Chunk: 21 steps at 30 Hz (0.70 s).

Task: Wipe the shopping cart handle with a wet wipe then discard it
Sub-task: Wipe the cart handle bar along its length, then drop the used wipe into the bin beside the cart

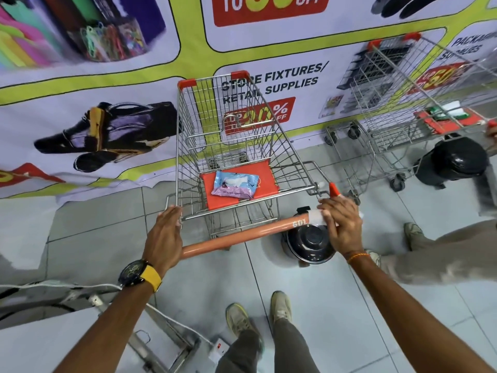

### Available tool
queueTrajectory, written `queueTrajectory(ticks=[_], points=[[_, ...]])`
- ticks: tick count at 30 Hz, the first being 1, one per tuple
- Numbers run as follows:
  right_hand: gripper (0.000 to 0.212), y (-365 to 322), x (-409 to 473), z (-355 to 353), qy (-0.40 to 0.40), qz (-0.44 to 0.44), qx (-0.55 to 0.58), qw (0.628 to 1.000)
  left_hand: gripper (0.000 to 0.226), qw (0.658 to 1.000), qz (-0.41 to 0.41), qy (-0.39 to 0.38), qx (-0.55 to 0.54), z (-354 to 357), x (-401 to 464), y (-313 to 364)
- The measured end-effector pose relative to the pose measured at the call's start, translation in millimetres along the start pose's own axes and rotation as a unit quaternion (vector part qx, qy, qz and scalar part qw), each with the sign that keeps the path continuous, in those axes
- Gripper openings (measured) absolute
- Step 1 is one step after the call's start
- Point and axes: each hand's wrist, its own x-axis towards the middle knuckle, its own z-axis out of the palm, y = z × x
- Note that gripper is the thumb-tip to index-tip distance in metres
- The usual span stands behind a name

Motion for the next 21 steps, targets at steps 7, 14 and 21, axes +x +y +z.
queueTrajectory(ticks=[7, 14, 21], points=[[0.017, 30, -5, -38, 0.049, 0.265, 0.127, 0.955, 0.044, 1.000, -0.021, -0.009, -0.005, 4, -2, 10], [0.020, 32, -32, -57, 0.125, 0.611, 0.522, 0.583, 0.039, 1.000, -0.028, 0.002, -0.007, -2, -7, 29], [0.008, 23, -82, -53, 0.071, 0.663, 0.429, 0.609, 0.037, 0.998, -0.056, -0.015, 0.015, -4, -11, 43]])
